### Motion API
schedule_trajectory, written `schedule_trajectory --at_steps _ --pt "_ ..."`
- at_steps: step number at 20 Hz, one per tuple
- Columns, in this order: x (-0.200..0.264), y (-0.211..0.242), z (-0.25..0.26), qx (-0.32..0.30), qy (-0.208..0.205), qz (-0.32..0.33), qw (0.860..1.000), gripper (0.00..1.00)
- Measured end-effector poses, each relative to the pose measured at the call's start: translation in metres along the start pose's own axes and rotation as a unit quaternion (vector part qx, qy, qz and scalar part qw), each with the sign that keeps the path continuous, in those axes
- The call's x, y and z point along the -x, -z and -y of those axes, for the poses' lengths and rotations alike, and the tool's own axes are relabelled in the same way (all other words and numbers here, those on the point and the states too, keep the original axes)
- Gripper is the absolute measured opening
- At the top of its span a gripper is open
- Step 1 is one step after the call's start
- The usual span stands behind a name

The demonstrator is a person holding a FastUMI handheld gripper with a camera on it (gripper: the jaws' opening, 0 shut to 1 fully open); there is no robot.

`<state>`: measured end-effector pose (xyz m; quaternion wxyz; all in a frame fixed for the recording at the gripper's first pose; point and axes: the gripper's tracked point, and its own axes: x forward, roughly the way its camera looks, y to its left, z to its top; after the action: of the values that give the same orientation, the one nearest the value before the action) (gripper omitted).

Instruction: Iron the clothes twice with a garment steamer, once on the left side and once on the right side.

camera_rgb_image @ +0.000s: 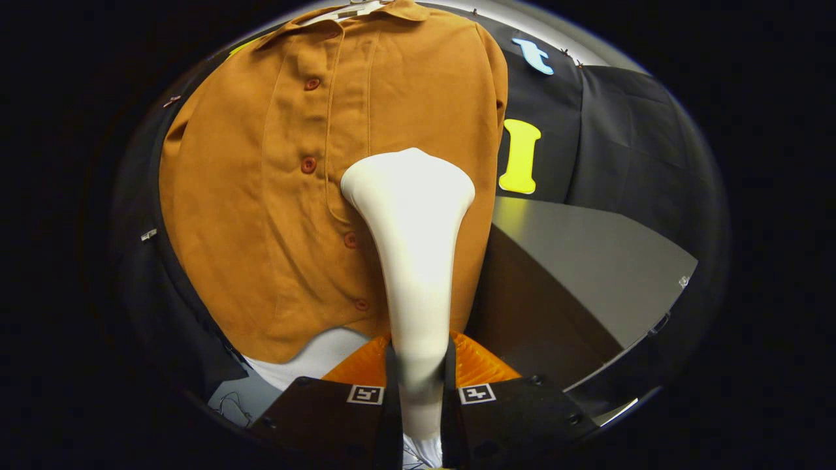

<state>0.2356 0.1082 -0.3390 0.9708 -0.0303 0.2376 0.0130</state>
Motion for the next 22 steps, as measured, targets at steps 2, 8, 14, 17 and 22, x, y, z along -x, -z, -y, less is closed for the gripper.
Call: schedule_trajectory --at_steps 2,8,14,17,22 --pt "0.0 0.012 -0.001 0.001 -0.002 -0.011 1.0 0.27" --pt "0.026 0.024 0.0 0.001 -0.007 -0.006 1.0 0.27" --pt "0.071 0.023 -0.005 -0.005 -0.015 0.005 1.0 0.27" --pt "0.097 0.008 -0.009 -0.016 -0.023 0.022 0.999 0.27" --pt "0.133 -0.057 -0.022 -0.019 -0.045 0.077 0.996 0.27"
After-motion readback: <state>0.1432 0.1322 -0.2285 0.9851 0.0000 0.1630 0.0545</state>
